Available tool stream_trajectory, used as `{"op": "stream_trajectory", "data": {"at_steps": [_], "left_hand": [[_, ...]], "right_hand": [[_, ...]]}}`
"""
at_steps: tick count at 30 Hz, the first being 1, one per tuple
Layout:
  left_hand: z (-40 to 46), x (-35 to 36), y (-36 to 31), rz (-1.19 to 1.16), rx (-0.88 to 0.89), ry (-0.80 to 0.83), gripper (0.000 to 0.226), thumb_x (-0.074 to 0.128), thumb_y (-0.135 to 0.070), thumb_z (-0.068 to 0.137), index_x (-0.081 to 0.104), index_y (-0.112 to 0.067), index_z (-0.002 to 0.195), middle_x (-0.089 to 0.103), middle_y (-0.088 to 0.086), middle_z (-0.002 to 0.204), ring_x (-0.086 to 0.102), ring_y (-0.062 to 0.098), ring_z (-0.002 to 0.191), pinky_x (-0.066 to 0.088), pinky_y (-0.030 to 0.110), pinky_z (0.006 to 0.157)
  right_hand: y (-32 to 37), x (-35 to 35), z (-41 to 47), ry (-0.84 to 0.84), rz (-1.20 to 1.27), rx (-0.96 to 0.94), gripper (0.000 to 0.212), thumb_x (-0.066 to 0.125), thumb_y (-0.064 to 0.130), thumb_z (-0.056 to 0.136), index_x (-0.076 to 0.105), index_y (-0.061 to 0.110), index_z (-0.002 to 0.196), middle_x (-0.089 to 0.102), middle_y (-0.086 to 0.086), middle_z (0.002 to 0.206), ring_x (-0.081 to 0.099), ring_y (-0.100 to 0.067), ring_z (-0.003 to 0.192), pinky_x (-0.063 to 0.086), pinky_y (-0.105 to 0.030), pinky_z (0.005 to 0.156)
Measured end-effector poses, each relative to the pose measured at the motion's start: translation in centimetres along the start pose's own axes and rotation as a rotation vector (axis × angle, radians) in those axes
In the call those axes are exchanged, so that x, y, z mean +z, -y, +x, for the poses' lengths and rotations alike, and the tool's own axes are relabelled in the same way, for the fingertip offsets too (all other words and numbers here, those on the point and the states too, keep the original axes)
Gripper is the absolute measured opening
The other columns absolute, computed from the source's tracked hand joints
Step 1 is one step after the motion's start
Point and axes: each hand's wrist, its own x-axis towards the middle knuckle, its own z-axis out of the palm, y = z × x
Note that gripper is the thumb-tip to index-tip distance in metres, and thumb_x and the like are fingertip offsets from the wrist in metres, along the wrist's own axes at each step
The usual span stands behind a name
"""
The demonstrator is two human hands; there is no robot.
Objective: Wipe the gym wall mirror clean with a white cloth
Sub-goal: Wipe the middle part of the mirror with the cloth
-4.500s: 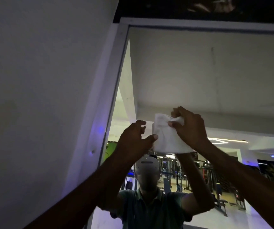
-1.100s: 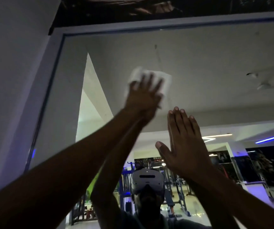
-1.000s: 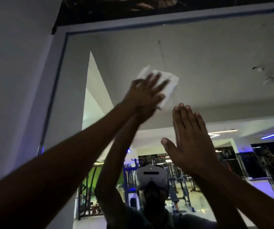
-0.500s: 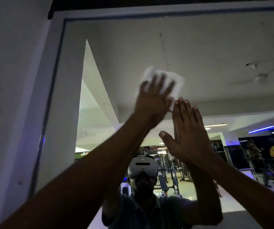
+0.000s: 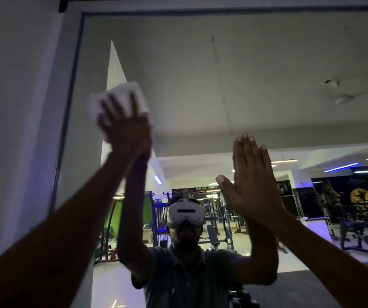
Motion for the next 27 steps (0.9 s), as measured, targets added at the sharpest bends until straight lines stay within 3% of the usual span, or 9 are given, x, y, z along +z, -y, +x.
{"op": "stream_trajectory", "data": {"at_steps": [2,4,6,9,14,17,20,23,27], "left_hand": [[-3.6,0.2,-6.5,-0.133,0.166,0.119,0.064,0.023,-0.052,0.108,0.019,-0.03,0.168,0.009,0.017,0.175,0.007,0.04,0.162,0.012,0.051,0.127],[-6.8,0.8,-10.8,-0.068,0.56,0.169,0.062,0.021,-0.049,0.108,0.021,-0.032,0.168,0.01,0.018,0.175,0.008,0.04,0.162,0.013,0.053,0.126],[-6.9,0.8,-11.3,-0.013,0.761,0.185,0.059,0.019,-0.047,0.11,0.023,-0.033,0.167,0.014,0.017,0.175,0.011,0.04,0.161,0.015,0.054,0.124],[-4.9,0.7,-7.9,0.061,0.745,0.176,0.059,0.019,-0.052,0.11,0.027,-0.035,0.166,0.019,0.011,0.175,0.017,0.033,0.161,0.018,0.048,0.122],[-1.7,-2.0,-0.6,0.116,0.376,0.214,0.082,0.022,-0.057,0.095,0.024,-0.018,0.167,0.021,0.019,0.172,0.026,0.039,0.157,0.029,0.054,0.114],[-0.3,-2.4,-1.8,0.168,0.25,0.301,0.096,0.014,-0.066,0.085,0.009,-0.021,0.169,0.006,0.03,0.172,0.015,0.043,0.159,0.027,0.058,0.112],[-0.3,-1.1,-4.4,0.166,0.172,0.261,0.086,0.011,-0.068,0.095,0.014,-0.025,0.169,0.005,0.029,0.172,0.008,0.046,0.16,0.019,0.062,0.118],[-4.6,1.5,-10.6,0.088,0.462,0.128,0.065,0.019,-0.052,0.107,0.028,-0.026,0.166,0.019,0.023,0.172,0.017,0.043,0.16,0.021,0.059,0.121],[-8.1,1.3,-18.2,-0.006,0.905,0.241,0.058,0.02,-0.046,0.11,0.025,-0.033,0.167,0.017,0.015,0.174,0.016,0.034,0.161,0.019,0.052,0.123]], "right_hand": [[0.0,-0.1,-0.1,0.012,0.0,-0.02,0.096,0.027,0.067,0.102,0.002,0.002,0.167,-0.005,-0.017,0.176,-0.007,-0.029,0.164,0.006,-0.055,0.132],[-0.4,-0.2,0.0,0.039,-0.011,-0.05,0.098,0.022,0.071,0.101,0.002,0.0,0.167,-0.005,-0.019,0.176,-0.008,-0.031,0.164,0.006,-0.056,0.131],[-1.2,-0.5,0.0,0.09,-0.027,-0.102,0.1,0.017,0.074,0.101,-0.001,0.001,0.167,-0.008,-0.02,0.175,-0.01,-0.03,0.163,0.004,-0.055,0.132],[-3.4,-1.0,-1.3,0.101,-0.036,-0.138,0.097,0.023,0.071,0.102,0.001,0.003,0.167,-0.007,-0.017,0.176,-0.01,-0.027,0.164,0.003,-0.051,0.133],[-4.6,-1.1,-5.5,0.054,0.02,-0.103,0.093,0.035,0.061,0.103,0.004,0.001,0.167,-0.005,-0.017,0.176,-0.003,-0.03,0.164,0.012,-0.056,0.131],[-4.3,-1.1,-7.2,0.049,0.01,-0.085,0.093,0.03,0.064,0.103,0.007,0.0,0.167,-0.003,-0.018,0.176,0.0,-0.033,0.164,0.016,-0.06,0.129],[-3.8,-1.1,-7.8,0.025,0.002,-0.067,0.093,0.041,0.058,0.101,0.009,0.0,0.167,0.0,-0.019,0.176,0.002,-0.034,0.164,0.016,-0.061,0.129],[-3.6,-1.1,-7.7,0.015,0.015,-0.06,0.094,0.048,0.053,0.099,0.011,-0.001,0.166,0.003,-0.02,0.176,0.003,-0.035,0.164,0.017,-0.062,0.128],[-4.0,-0.8,-7.9,0.029,0.047,-0.053,0.092,0.038,0.059,0.102,0.01,0.001,0.167,0.001,-0.018,0.176,0.002,-0.033,0.164,0.015,-0.061,0.129]]}}
